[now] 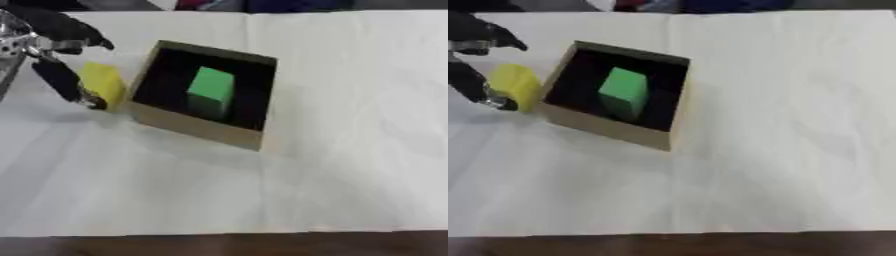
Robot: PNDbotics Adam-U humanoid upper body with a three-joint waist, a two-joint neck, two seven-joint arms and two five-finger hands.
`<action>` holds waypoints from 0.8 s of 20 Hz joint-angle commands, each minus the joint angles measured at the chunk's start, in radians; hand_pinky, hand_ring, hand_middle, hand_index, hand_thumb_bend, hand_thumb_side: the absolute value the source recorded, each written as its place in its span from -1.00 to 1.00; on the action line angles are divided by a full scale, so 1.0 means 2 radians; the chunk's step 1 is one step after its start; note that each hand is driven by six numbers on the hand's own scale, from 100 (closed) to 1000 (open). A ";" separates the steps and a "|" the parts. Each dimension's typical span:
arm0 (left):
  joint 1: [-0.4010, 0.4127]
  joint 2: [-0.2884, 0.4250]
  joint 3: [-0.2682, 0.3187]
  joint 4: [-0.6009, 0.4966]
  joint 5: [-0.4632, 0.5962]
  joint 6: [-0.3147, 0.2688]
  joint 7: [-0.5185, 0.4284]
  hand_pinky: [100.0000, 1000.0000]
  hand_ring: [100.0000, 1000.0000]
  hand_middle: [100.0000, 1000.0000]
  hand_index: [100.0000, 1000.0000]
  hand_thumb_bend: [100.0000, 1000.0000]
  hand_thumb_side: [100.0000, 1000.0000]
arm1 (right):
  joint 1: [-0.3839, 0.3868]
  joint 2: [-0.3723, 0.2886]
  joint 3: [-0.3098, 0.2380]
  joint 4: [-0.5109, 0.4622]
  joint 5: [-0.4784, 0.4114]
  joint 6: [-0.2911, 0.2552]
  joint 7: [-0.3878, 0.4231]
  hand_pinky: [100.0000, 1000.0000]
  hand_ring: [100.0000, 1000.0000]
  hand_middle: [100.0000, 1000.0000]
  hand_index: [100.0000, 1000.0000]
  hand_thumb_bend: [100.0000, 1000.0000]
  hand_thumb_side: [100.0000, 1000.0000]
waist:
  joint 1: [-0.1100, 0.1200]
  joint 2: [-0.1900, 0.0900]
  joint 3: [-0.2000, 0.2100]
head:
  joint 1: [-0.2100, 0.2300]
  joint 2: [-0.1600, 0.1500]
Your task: Pick up objects on the table and place them in the box.
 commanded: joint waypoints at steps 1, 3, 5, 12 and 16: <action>-0.011 0.006 0.006 0.013 -0.005 -0.002 0.000 1.00 0.93 0.79 0.97 -0.13 -0.02 | -0.006 -0.010 -0.004 -0.008 0.005 -0.001 -0.001 0.71 0.60 0.48 0.57 0.01 0.33 | 0.000 -0.009 -0.001 | 0.002 -0.008; -0.012 0.005 0.006 0.020 -0.003 -0.002 0.000 1.00 0.91 0.77 0.96 -0.23 -0.08 | -0.006 -0.009 -0.005 -0.008 0.004 0.000 -0.003 0.71 0.60 0.48 0.57 0.02 0.33 | 0.000 -0.007 -0.002 | 0.002 -0.009; -0.012 0.003 0.006 0.024 0.001 -0.001 0.000 1.00 0.90 0.76 0.94 -0.31 -0.12 | -0.005 -0.009 -0.006 -0.008 0.004 0.000 -0.005 0.71 0.60 0.48 0.56 0.01 0.34 | 0.000 -0.006 -0.002 | 0.003 -0.009; -0.014 -0.001 0.005 0.025 0.025 0.003 0.013 0.91 0.76 0.53 0.78 -0.63 -0.20 | -0.004 -0.007 -0.007 -0.008 0.004 0.003 -0.010 0.71 0.60 0.48 0.56 0.01 0.36 | -0.001 -0.003 -0.004 | 0.005 -0.011; -0.014 -0.001 0.002 0.027 0.027 0.002 0.021 0.79 0.67 0.50 0.77 -0.82 -0.34 | -0.003 -0.006 -0.007 -0.008 0.002 0.004 -0.013 0.70 0.60 0.47 0.55 0.01 0.39 | -0.001 -0.004 -0.005 | 0.005 -0.013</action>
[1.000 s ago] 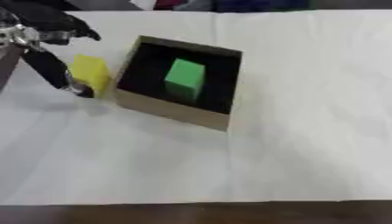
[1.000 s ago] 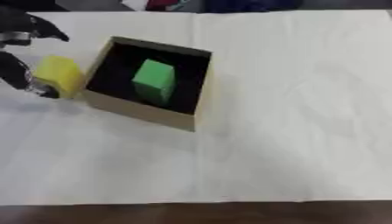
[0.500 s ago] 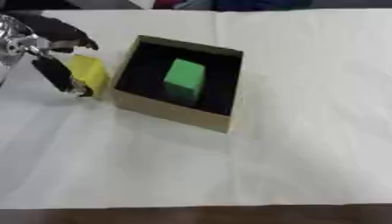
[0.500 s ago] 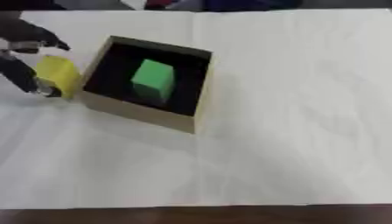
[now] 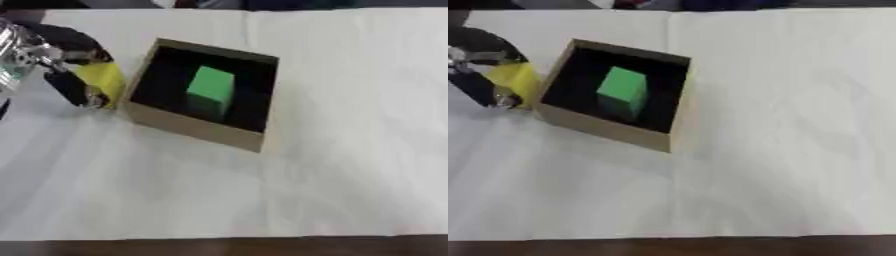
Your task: Pick up objects on the table and place them in the box.
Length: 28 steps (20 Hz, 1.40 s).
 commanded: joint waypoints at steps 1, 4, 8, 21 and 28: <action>-0.009 0.010 0.002 -0.002 0.001 -0.001 0.006 0.76 0.62 0.50 0.76 -0.97 -0.40 | -0.004 -0.007 -0.007 -0.008 0.001 0.000 -0.004 0.71 0.60 0.47 0.55 0.01 0.39 | 0.000 -0.012 -0.001 | 0.001 -0.006; -0.007 0.010 0.001 0.001 0.000 0.000 0.008 0.73 0.51 0.49 0.75 -1.00 -0.46 | -0.003 -0.006 -0.007 -0.008 0.000 0.001 -0.005 0.71 0.60 0.47 0.55 0.00 0.41 | -0.001 -0.012 -0.002 | 0.001 -0.007; -0.007 0.010 0.001 -0.007 0.000 0.000 0.020 0.68 0.43 0.42 0.69 -1.00 -0.48 | -0.001 -0.006 -0.007 -0.008 -0.003 0.001 -0.007 0.72 0.61 0.47 0.55 -0.06 0.43 | 0.000 -0.014 -0.002 | -0.001 -0.005; -0.043 -0.009 0.019 -0.108 -0.011 0.008 0.054 0.53 0.15 0.04 0.48 -1.00 -0.39 | 0.006 -0.007 -0.009 -0.008 -0.011 0.004 -0.010 0.72 0.60 0.47 0.54 -0.06 0.44 | 0.002 -0.028 0.006 | -0.012 0.013; -0.069 -0.049 0.004 -0.176 -0.006 0.011 0.078 0.51 0.15 0.04 0.47 -1.00 -0.33 | 0.007 -0.005 -0.010 -0.008 -0.014 0.006 -0.013 0.72 0.60 0.46 0.54 -0.06 0.43 | 0.000 -0.034 0.008 | -0.009 0.021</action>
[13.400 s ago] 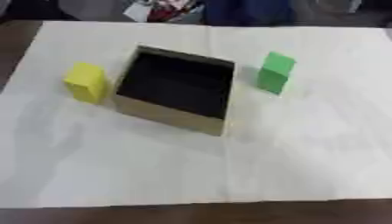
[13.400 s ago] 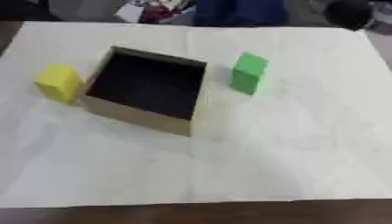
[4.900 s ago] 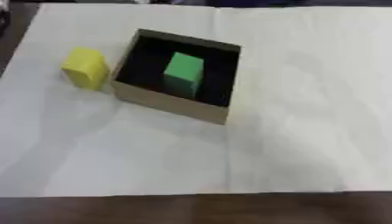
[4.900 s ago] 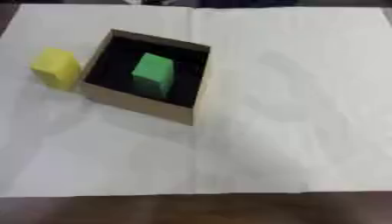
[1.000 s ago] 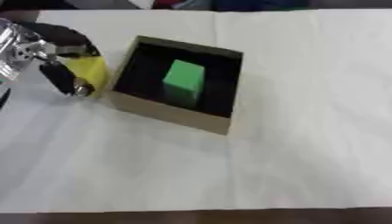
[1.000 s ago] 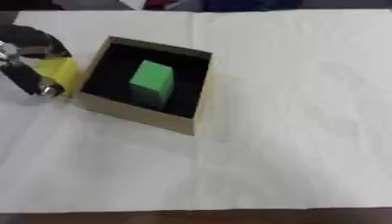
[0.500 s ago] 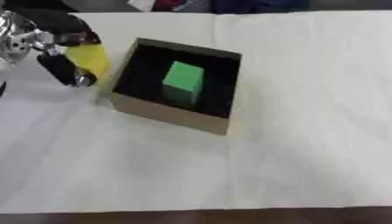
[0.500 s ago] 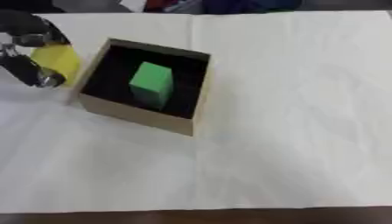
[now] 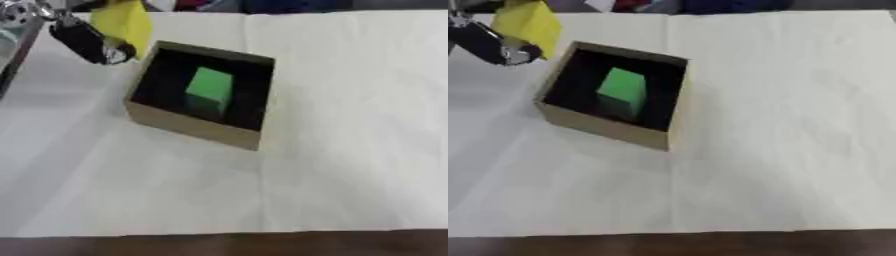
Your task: Pick up objects on the table and place them in the box.
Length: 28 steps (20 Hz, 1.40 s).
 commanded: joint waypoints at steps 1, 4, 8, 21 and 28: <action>-0.017 -0.011 -0.004 -0.028 0.013 0.004 0.008 0.50 0.15 0.04 0.46 -1.00 -0.32 | -0.005 -0.009 -0.007 -0.008 -0.004 0.000 -0.003 0.72 0.60 0.46 0.54 -0.06 0.43 | -0.002 -0.017 0.001 | 0.001 0.005; -0.022 -0.033 -0.014 -0.036 0.021 0.008 0.010 0.50 0.16 0.04 0.46 -1.00 -0.31 | -0.004 -0.007 -0.007 -0.008 -0.006 0.002 -0.005 0.72 0.60 0.46 0.53 -0.06 0.43 | -0.001 -0.019 0.001 | 0.002 0.006; -0.023 -0.055 -0.027 -0.026 0.024 0.013 0.009 0.50 0.16 0.05 0.47 -1.00 -0.29 | -0.005 -0.005 -0.008 -0.008 -0.007 0.003 -0.006 0.72 0.60 0.46 0.53 -0.05 0.43 | 0.000 -0.020 0.000 | 0.002 0.007; -0.009 -0.080 -0.060 0.044 -0.028 0.008 0.004 0.71 0.63 0.46 0.74 -0.59 -0.04 | -0.009 -0.003 -0.009 -0.008 -0.011 0.002 -0.011 0.71 0.60 0.45 0.52 -0.06 0.43 | -0.001 -0.015 -0.003 | -0.001 0.004; -0.012 -0.081 -0.061 0.048 -0.079 -0.009 -0.013 0.90 0.86 0.69 0.89 0.03 0.19 | -0.008 -0.004 -0.010 -0.008 -0.014 0.002 -0.016 0.71 0.60 0.45 0.52 -0.05 0.42 | -0.001 -0.017 -0.003 | -0.001 0.001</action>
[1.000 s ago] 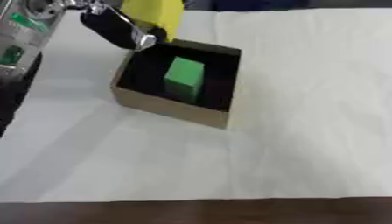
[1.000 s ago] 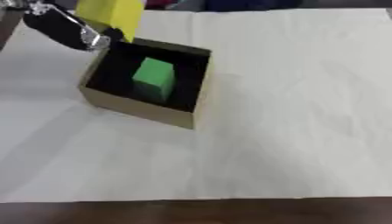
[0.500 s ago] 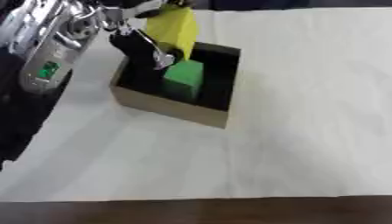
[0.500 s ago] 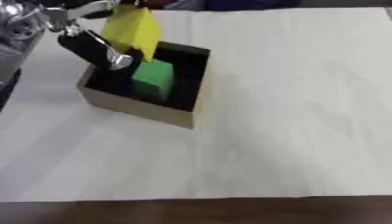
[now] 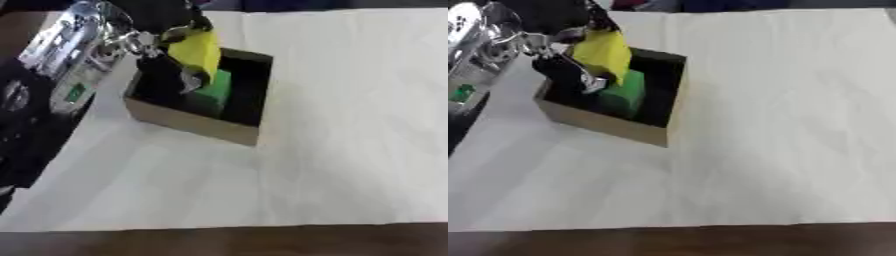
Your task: Pick up objects on the table and place them in the box.
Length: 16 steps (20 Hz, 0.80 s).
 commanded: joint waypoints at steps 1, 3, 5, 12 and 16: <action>-0.010 0.005 0.004 -0.004 -0.022 -0.004 -0.003 0.91 0.86 0.70 0.89 0.04 0.20 | -0.007 -0.008 -0.007 -0.008 -0.005 -0.001 -0.004 0.71 0.60 0.45 0.52 -0.05 0.43 | -0.002 -0.014 -0.001 | -0.001 -0.003; -0.010 0.005 0.007 -0.007 -0.026 -0.004 0.000 0.92 0.88 0.70 0.90 0.05 0.22 | -0.006 -0.009 -0.008 -0.008 -0.005 0.000 -0.005 0.71 0.60 0.45 0.52 -0.05 0.42 | -0.002 -0.015 0.000 | -0.002 -0.003; -0.010 0.005 0.012 -0.013 -0.027 -0.002 0.008 0.92 0.88 0.70 0.90 0.08 0.24 | -0.005 -0.009 -0.008 -0.008 -0.006 0.000 -0.006 0.71 0.60 0.44 0.51 -0.05 0.42 | -0.002 -0.016 0.000 | -0.002 -0.002; -0.004 0.013 0.061 -0.092 -0.039 0.042 0.115 0.82 0.80 0.61 0.78 -0.08 0.54 | -0.001 -0.012 -0.012 -0.008 -0.009 -0.002 -0.013 0.71 0.60 0.44 0.51 -0.04 0.41 | -0.005 -0.020 0.005 | -0.005 -0.001; 0.027 0.029 0.093 -0.170 0.008 0.132 0.221 0.71 0.65 0.50 0.74 -0.47 0.71 | 0.004 -0.016 -0.017 -0.008 -0.014 -0.007 -0.021 0.71 0.60 0.44 0.51 -0.08 0.38 | -0.007 -0.021 0.010 | -0.007 0.000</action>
